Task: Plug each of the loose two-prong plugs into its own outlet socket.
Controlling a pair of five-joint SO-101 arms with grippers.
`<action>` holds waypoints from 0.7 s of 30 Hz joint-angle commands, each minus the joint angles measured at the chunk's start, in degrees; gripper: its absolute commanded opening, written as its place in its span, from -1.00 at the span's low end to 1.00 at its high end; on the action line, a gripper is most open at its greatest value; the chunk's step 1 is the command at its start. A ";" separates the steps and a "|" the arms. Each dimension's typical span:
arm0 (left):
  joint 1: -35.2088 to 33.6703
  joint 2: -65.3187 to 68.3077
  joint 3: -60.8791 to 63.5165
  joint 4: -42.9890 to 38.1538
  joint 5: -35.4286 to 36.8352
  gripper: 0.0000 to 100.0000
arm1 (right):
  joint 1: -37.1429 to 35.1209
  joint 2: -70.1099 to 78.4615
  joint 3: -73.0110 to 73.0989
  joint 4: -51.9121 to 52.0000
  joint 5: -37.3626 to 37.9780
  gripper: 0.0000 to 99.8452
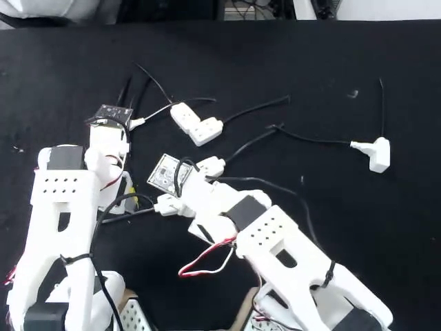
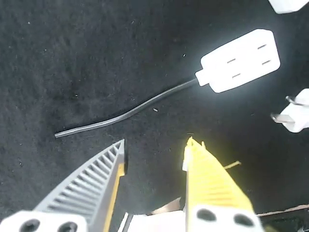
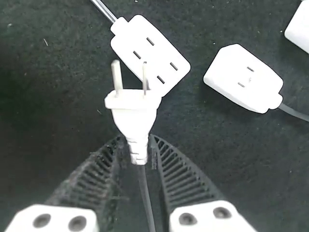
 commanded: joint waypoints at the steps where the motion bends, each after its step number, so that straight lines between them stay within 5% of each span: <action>1: 0.31 -0.44 -0.22 -3.96 0.35 -0.60 | 0.97 0.04 -0.13 -0.88 -0.18 -0.98; 13: 0.66 -0.44 3.21 -10.46 14.77 -0.60 | 0.97 0.04 -0.13 -1.14 -0.70 -0.98; 21: 7.25 -0.97 3.56 -12.57 23.82 -0.60 | 0.97 0.04 -0.13 -1.23 -0.70 -0.98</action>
